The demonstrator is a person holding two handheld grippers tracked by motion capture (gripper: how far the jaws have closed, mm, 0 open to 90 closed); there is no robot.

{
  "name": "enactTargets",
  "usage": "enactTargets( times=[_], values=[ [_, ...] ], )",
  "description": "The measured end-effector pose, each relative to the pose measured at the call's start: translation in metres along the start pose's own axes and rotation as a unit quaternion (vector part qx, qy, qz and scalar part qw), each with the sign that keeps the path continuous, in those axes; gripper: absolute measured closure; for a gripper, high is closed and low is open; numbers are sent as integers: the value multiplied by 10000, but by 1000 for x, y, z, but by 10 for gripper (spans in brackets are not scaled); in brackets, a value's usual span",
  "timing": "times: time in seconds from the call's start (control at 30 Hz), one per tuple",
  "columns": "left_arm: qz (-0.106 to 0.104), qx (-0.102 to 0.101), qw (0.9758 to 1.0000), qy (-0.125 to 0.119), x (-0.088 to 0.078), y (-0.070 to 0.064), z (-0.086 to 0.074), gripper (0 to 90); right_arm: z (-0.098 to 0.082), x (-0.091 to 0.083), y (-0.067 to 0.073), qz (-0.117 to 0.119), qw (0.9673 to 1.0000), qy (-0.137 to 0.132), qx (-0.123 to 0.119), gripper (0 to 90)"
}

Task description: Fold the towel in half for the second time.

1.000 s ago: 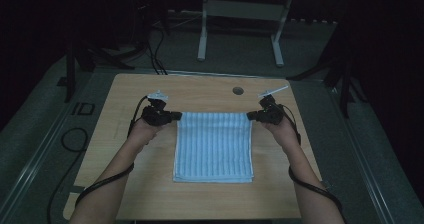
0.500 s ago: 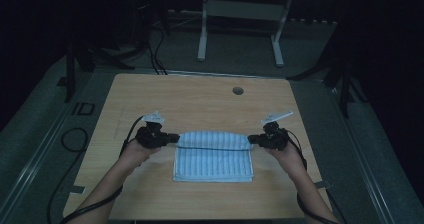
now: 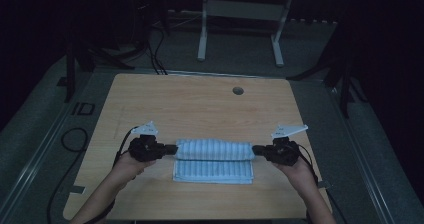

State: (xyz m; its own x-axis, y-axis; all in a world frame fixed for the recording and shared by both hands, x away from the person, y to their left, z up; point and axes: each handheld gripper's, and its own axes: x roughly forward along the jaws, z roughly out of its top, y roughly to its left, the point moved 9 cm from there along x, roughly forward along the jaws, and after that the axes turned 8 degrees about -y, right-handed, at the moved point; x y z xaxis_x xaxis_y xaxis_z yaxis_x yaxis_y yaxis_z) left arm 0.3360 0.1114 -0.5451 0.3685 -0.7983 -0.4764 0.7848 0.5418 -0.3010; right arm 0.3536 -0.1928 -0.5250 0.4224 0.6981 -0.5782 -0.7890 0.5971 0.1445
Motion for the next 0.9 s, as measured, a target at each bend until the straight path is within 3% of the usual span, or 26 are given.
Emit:
enactTargets(
  times=[0.13,0.3,0.53,0.67,0.77,0.9],
  values=[
    [-100,-8,9997,219,4,-9,-19,874,-24,6,13,127,9996,233,37,864],
    [-217,-155,9989,373,8,-14,-37,871,-50,17,24,297,9984,456,179,864],
    [-232,-221,9980,550,10,-13,-53,870,-68,19,21,272,9974,517,411,861],
    [-347,-311,9962,734,14,-16,-66,855,-76,17,20,292,9967,548,513,846],
    [-315,-309,9955,838,17,-16,-74,845,-84,19,20,296,9959,620,587,836],
    [-310,-314,9954,854,15,-16,-74,845,-92,20,24,334,9952,666,640,822]
  ],
)
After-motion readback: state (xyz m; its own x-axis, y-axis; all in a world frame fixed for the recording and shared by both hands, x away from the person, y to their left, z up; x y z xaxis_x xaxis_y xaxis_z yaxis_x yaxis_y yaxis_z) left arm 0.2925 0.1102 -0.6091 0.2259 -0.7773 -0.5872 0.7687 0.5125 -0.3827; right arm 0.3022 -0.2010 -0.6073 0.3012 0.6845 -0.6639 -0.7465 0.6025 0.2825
